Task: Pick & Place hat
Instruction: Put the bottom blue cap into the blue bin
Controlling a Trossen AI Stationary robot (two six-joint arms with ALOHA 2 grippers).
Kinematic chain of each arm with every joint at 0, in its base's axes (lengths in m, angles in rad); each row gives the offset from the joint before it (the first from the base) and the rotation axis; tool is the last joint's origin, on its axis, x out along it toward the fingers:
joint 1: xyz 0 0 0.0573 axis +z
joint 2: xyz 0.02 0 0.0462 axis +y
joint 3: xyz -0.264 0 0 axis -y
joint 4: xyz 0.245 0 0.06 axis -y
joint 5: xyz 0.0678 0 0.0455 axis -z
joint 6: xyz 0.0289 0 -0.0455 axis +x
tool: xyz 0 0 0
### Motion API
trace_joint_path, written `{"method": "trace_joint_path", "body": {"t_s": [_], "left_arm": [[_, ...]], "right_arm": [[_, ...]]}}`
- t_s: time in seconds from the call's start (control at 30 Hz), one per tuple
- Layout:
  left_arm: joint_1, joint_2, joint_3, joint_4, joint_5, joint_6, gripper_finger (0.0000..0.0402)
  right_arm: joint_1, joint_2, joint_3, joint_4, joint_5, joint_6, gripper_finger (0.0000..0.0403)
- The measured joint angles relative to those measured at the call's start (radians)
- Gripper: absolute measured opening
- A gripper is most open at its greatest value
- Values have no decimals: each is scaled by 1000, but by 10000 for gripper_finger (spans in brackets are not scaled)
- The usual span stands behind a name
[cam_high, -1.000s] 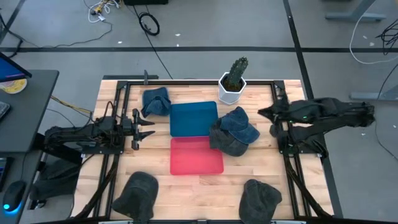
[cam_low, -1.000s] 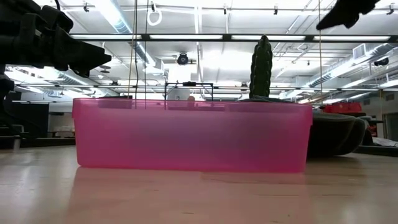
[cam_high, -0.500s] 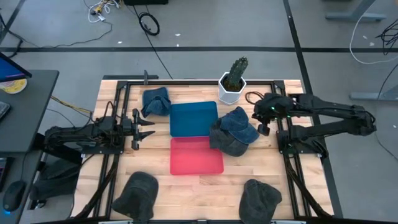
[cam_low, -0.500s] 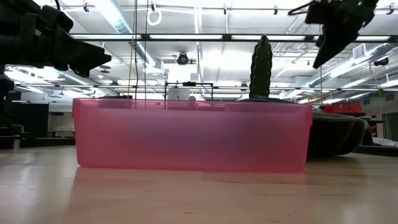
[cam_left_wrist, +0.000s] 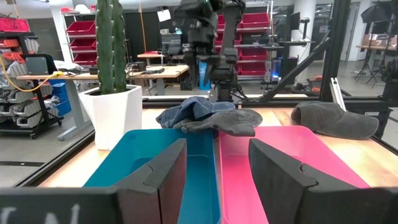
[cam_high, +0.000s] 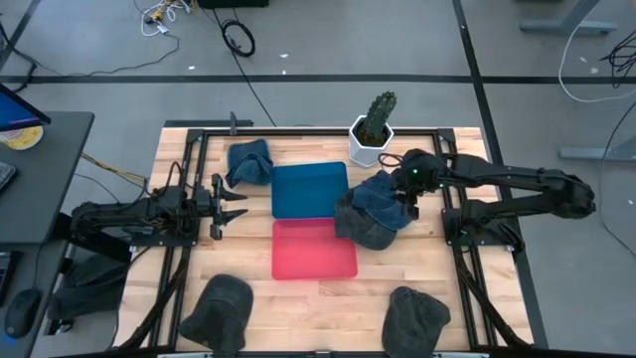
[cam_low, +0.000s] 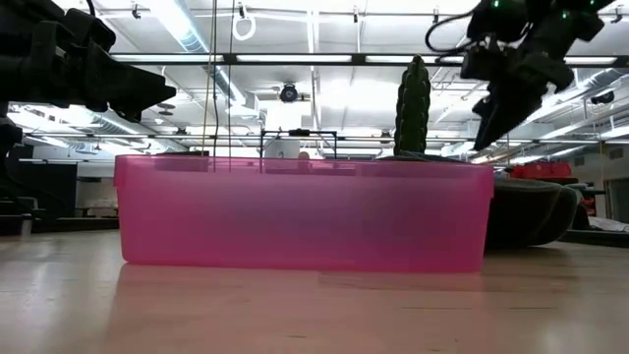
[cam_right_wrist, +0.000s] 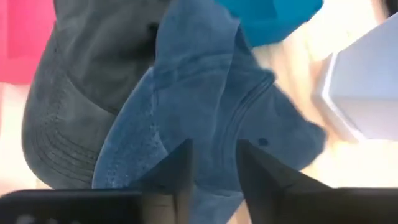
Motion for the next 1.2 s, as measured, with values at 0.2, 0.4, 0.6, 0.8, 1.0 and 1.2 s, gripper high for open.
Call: {"method": "trace_joint_path", "body": {"t_s": [0.2,0.4,0.6,0.8,1.0,1.2], "left_arm": [[0,0,0,0,0,0,179],[0,0,0,0,0,0,179],[0,0,0,0,0,0,179],[0,0,0,0,0,0,179],[0,0,0,0,0,0,179],[0,0,0,0,0,0,179]], "right_arm": [[0,27,-64,57,-38,27,210],[0,42,-90,109,-81,38,270],[0,71,-133,155,-91,38,271],[0,79,-139,194,-95,38,203],[0,79,-139,200,-86,21,75],[1,79,-139,197,-73,-26,17]]}}
